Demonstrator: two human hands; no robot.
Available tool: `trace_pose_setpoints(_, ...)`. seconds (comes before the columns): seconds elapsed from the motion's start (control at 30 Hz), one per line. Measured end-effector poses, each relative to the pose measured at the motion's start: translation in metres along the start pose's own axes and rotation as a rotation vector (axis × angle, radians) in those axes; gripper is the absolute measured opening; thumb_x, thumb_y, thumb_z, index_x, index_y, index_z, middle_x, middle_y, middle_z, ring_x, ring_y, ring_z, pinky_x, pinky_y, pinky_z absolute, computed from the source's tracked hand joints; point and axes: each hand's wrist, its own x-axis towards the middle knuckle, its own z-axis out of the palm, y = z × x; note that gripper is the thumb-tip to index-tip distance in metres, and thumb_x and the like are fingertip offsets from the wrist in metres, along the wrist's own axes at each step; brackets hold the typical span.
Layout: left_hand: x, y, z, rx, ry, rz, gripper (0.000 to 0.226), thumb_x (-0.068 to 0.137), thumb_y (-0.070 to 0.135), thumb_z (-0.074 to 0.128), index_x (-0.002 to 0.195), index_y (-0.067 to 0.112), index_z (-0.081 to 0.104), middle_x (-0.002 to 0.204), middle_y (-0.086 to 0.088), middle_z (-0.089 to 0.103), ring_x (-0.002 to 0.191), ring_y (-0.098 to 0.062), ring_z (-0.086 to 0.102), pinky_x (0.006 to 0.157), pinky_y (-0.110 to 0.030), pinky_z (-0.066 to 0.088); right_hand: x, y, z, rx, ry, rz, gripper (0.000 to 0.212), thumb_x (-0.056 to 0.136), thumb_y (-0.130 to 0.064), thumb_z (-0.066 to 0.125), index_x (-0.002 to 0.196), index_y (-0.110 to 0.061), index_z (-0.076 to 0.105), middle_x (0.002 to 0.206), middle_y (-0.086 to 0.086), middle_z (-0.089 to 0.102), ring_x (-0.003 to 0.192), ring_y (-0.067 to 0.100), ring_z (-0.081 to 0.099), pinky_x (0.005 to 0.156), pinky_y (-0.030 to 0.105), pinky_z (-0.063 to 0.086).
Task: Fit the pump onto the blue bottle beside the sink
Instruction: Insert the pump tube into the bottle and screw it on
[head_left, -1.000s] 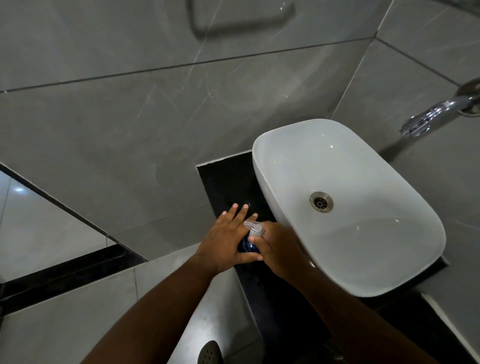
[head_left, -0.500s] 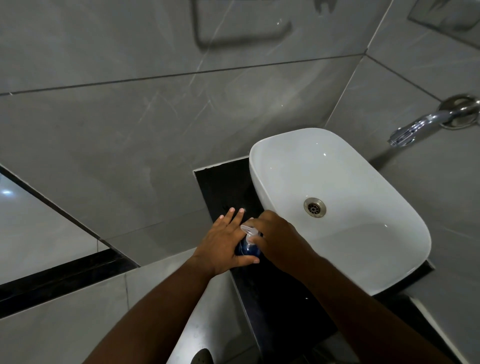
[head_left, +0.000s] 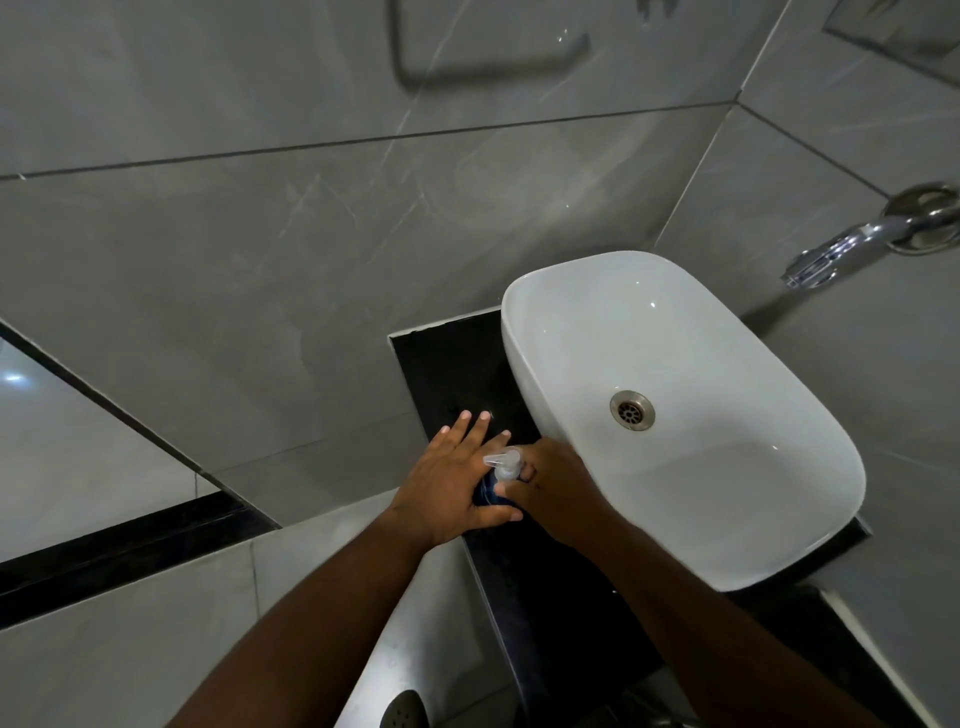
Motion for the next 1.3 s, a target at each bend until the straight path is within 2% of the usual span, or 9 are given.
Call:
trace_pose_setpoints(0.1,0.001,-0.001,0.0,-0.011,0.002,-0.001,0.097,0.076,0.084,0.046,0.152,0.031,0.019,0.163,-0.005,0.008,0.146,-0.018,-0.009,0.117,-0.042,0.001,0.0,0.005,0.004,0.037,-0.054,-0.005,0.029,0.087,-0.025,0.06,0.108,-0.005,0.063,0.103,0.018,0.069,0.092,0.028,0.065,0.087,0.037,0.048)
trace_pose_setpoints(0.23,0.001,-0.004,0.002,-0.022,-0.005,0.0,0.097,0.075,0.086,0.046,0.152,0.035,0.017,0.163,-0.003,0.006,0.146,-0.017,-0.011,0.116,-0.042,0.0,0.006,0.005,-0.001,-0.003,-0.077,-0.02,0.027,0.085,-0.04,0.055,0.091,-0.016,0.063,0.082,0.001,0.068,0.071,0.013,0.064,0.067,0.031,0.054)
trace_pose_setpoints(0.4,0.006,-0.009,-0.004,0.019,-0.031,0.034,0.097,0.075,0.088,0.043,0.152,0.035,0.017,0.163,-0.004,0.009,0.146,-0.017,-0.01,0.116,-0.042,0.001,0.006,0.0,0.003,-0.008,0.017,-0.003,0.019,0.085,-0.032,0.062,0.092,-0.014,0.062,0.077,-0.008,0.06,0.066,0.006,0.058,0.057,0.011,0.037)
trace_pose_setpoints(0.57,0.0,0.0,-0.001,-0.033,-0.025,-0.015,0.097,0.077,0.083,0.046,0.153,0.032,0.014,0.163,-0.001,0.009,0.147,-0.018,-0.007,0.118,-0.043,0.004,-0.006,-0.004,0.004,0.075,0.041,0.014,0.019,0.086,-0.024,0.062,0.099,-0.011,0.067,0.092,0.008,0.072,0.082,0.019,0.066,0.08,0.034,0.055)
trace_pose_setpoints(0.67,-0.006,0.007,0.0,-0.101,-0.001,-0.062,0.098,0.079,0.072,0.053,0.154,0.027,0.01,0.162,-0.001,0.011,0.149,-0.021,0.0,0.12,-0.044,0.009,-0.016,0.004,0.011,-0.013,0.088,0.01,0.026,0.083,-0.028,0.065,0.104,-0.014,0.064,0.093,0.002,0.066,0.081,0.013,0.057,0.075,0.019,0.044)
trace_pose_setpoints(0.8,-0.013,0.015,0.0,-0.28,0.03,-0.152,0.098,0.075,0.067,0.067,0.152,0.022,0.026,0.159,0.0,0.027,0.147,-0.021,0.013,0.119,-0.039,0.012,-0.026,0.015,0.026,0.034,0.203,0.097,0.026,0.086,-0.021,0.065,0.111,-0.011,0.063,0.098,0.008,0.065,0.086,0.014,0.054,0.079,0.022,0.04)
trace_pose_setpoints(0.97,-0.012,0.017,0.0,-0.379,0.088,-0.243,0.092,0.072,0.055,0.08,0.147,0.021,0.039,0.152,-0.001,0.042,0.143,-0.02,0.029,0.116,-0.042,0.028,-0.016,0.009,0.027,0.293,0.212,0.113,0.024,0.086,-0.014,0.061,0.105,-0.028,0.066,0.09,-0.017,0.07,0.088,-0.003,0.065,0.08,0.012,0.05)
trace_pose_setpoints(1.17,0.008,-0.003,-0.015,-0.484,0.18,-0.347,0.09,0.069,0.045,0.086,0.144,0.022,0.043,0.133,0.002,0.06,0.117,-0.014,0.058,0.099,-0.033,0.048,0.026,-0.003,0.027,0.325,0.175,0.12,0.022,0.09,-0.011,0.056,0.109,-0.013,0.066,0.1,0.007,0.072,0.093,0.017,0.067,0.087,0.04,0.055)
trace_pose_setpoints(1.3,0.032,-0.031,-0.031,-0.557,0.272,-0.397,0.08,0.068,0.037,0.088,0.138,0.026,0.05,0.123,0.005,0.066,0.108,-0.01,0.062,0.093,-0.031,0.051,0.074,-0.013,0.031,0.267,0.165,0.101,0.027,0.092,-0.013,0.053,0.117,-0.011,0.063,0.109,0.013,0.069,0.099,0.022,0.064,0.091,0.041,0.052)
